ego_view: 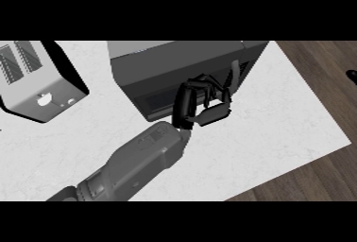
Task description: Pick up the milk, place it into the microwave and close the microwave
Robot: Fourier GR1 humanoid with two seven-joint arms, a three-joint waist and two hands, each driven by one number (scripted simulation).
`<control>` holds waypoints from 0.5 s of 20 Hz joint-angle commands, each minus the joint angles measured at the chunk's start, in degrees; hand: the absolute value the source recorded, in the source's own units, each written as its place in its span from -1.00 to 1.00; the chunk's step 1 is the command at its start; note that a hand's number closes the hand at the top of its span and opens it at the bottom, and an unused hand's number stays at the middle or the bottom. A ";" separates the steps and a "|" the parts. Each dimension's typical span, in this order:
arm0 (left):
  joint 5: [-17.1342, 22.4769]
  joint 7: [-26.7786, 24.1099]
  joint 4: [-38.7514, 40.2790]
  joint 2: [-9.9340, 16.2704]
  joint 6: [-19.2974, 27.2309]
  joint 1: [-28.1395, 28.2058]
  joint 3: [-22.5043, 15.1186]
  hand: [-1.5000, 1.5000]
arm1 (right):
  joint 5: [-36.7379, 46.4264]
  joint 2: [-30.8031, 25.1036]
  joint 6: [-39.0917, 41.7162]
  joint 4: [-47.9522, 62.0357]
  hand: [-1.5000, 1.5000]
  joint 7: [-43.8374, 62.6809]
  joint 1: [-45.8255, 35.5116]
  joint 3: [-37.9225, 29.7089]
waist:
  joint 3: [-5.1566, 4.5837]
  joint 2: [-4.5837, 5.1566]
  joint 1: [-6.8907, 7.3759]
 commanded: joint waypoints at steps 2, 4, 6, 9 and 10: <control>1.78 1.14 5.44 0.03 -0.42 -4.37 2.98 1.00 | -2.17 -1.34 1.09 0.17 -1.00 1.00 0.07 -0.03 | -0.11 0.61 -0.73; 2.25 0.74 5.56 0.03 -0.86 -3.98 2.41 1.00 | -2.45 -1.38 1.12 -0.05 -1.00 1.28 0.05 0.31 | -0.14 0.80 -0.80; 2.70 0.44 5.88 0.03 -0.90 -4.20 2.84 1.00 | -3.17 -1.76 1.43 0.06 -1.00 1.26 0.26 -0.13 | -0.09 0.78 -0.95; 2.93 0.02 6.22 0.03 -0.98 -4.44 2.18 1.00 | -3.69 -2.31 1.01 -0.19 -1.00 1.67 -0.35 -0.38 | -0.13 0.60 -0.69; 2.86 -0.28 6.38 0.03 -1.31 -4.38 1.96 1.00 | -3.61 -2.58 1.43 -0.22 -1.00 1.87 -0.55 -0.09 | -0.13 0.93 -0.42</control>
